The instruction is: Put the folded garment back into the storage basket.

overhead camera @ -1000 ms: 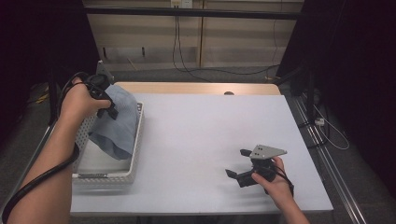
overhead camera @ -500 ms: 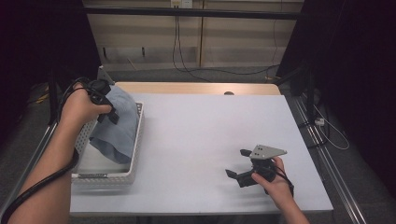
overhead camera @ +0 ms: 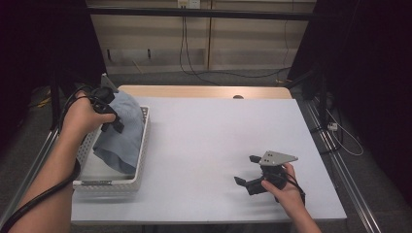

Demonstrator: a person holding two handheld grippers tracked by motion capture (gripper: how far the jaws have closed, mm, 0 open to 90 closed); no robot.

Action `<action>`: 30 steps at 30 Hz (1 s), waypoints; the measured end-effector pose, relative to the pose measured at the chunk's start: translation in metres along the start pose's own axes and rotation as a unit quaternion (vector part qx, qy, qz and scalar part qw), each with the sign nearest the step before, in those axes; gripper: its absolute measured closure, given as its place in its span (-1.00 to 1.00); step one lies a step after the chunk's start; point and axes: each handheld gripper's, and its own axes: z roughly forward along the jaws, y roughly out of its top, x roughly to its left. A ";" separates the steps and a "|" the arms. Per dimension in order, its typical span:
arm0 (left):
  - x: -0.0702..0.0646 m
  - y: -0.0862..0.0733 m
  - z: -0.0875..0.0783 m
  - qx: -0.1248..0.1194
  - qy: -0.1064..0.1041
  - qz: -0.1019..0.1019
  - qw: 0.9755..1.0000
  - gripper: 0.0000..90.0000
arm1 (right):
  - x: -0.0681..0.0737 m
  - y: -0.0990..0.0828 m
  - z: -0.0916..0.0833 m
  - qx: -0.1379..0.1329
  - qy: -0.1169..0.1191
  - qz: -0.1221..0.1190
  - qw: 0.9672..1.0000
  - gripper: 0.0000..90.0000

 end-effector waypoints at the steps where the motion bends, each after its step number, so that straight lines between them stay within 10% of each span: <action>1: 0.000 0.000 0.000 0.000 0.000 0.000 1.000 0.63 | 0.000 0.000 0.000 0.000 0.001 0.000 1.000 -0.92; 30: -0.002 -0.009 0.001 0.015 -0.009 0.005 1.000 0.63 | 0.000 0.000 0.000 0.000 0.000 0.000 1.000 -0.92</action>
